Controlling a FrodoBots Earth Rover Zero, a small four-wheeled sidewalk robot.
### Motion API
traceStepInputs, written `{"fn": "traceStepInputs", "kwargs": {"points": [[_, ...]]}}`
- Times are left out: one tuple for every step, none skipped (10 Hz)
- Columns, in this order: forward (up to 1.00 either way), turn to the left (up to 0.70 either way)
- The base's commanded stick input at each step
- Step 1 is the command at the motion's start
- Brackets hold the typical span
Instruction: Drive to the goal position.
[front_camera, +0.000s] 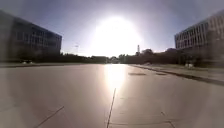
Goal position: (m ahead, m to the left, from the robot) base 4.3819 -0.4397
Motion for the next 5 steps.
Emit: {"fn": "traceStepInputs", "kwargs": {"points": [[0.70, 0.00], [0.70, 0.00], [0.70, 0.00], [0.70, 0.00], [0.70, 0.00]]}}
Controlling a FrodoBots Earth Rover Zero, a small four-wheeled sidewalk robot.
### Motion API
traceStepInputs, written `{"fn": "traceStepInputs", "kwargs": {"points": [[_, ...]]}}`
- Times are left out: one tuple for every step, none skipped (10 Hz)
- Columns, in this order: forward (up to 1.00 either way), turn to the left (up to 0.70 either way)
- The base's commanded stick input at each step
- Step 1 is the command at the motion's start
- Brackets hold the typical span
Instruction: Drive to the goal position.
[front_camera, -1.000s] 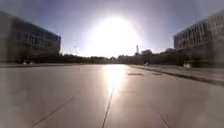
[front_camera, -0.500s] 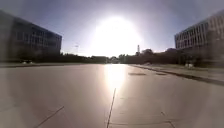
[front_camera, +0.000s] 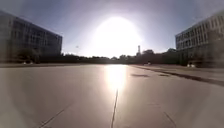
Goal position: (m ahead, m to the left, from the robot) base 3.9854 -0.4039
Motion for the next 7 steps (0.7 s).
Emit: {"fn": "traceStepInputs", "kwargs": {"points": [[0.70, 0.00], [0.70, 0.00], [0.70, 0.00], [0.70, 0.00], [0.70, 0.00], [0.70, 0.00], [0.70, 0.00]]}}
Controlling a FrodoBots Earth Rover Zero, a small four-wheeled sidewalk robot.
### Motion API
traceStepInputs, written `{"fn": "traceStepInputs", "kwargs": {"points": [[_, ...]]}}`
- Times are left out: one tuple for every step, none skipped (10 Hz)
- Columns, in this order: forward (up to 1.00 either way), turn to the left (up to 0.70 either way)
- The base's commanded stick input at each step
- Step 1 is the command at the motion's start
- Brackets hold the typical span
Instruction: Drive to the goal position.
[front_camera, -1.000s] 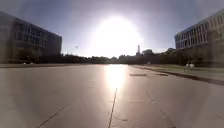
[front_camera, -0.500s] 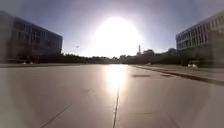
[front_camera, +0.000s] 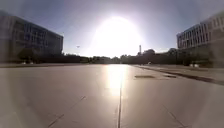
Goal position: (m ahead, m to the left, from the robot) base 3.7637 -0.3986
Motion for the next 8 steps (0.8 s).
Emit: {"fn": "traceStepInputs", "kwargs": {"points": [[0.70, 0.00], [0.70, 0.00], [0.70, 0.00], [0.70, 0.00], [0.70, 0.00], [0.70, 0.00], [0.70, 0.00], [0.70, 0.00]]}}
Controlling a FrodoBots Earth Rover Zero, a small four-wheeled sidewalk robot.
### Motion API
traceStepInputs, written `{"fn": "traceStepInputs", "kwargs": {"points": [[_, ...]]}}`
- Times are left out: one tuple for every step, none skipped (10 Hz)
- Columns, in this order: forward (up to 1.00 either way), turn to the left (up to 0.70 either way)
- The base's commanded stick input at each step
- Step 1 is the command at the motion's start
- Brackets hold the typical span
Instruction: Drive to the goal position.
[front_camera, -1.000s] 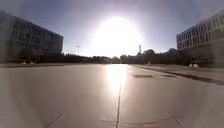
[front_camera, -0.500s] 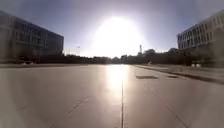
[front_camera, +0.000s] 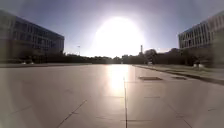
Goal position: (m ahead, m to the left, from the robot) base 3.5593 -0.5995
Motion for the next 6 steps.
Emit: {"fn": "traceStepInputs", "kwargs": {"points": [[0.70, 0.00], [0.70, 0.00], [0.70, 0.00], [0.70, 0.00], [0.70, 0.00], [0.70, 0.00]]}}
